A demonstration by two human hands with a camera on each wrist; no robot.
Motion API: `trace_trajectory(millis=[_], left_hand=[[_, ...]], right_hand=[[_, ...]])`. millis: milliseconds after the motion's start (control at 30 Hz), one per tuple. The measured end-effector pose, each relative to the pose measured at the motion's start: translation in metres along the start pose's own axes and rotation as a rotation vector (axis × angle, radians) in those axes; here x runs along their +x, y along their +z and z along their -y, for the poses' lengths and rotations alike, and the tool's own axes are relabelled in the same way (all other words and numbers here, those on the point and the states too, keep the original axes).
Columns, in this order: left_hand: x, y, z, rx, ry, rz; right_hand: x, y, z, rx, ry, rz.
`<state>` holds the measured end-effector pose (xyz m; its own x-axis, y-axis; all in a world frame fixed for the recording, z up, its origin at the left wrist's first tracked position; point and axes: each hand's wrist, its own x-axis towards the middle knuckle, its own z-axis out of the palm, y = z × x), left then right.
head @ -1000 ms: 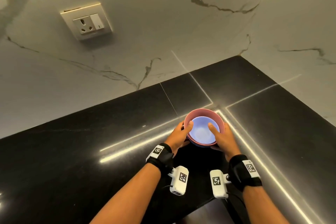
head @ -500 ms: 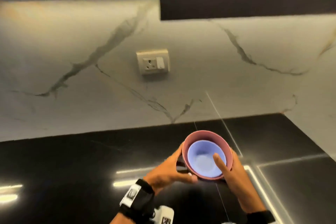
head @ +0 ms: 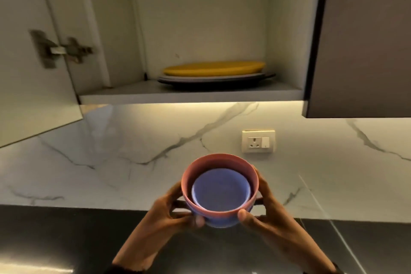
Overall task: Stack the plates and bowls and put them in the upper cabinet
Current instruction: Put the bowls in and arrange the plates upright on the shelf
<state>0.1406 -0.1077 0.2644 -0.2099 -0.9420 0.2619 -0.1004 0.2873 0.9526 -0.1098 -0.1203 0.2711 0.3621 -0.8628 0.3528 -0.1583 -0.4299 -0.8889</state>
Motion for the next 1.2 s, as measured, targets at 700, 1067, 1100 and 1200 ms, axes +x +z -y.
trace_trajectory(millis=[700, 1067, 1100, 1200], left_hand=[[-0.026, -0.106, -0.155, 0.129, 0.498, -0.326], [0.023, -0.112, -0.192, -0.02, 0.51, -0.327], [0.03, -0.112, -0.192, -0.019, 0.5, -0.336], [0.046, -0.117, -0.192, -0.018, 0.477, -0.384]], right_hand=[[0.097, 0.067, 0.188, -0.011, -0.355, -0.178], [0.154, 0.059, 0.215, 0.021, -0.332, -0.206], [0.161, 0.059, 0.215, 0.009, -0.312, -0.211], [0.178, 0.061, 0.213, -0.029, -0.269, -0.21]])
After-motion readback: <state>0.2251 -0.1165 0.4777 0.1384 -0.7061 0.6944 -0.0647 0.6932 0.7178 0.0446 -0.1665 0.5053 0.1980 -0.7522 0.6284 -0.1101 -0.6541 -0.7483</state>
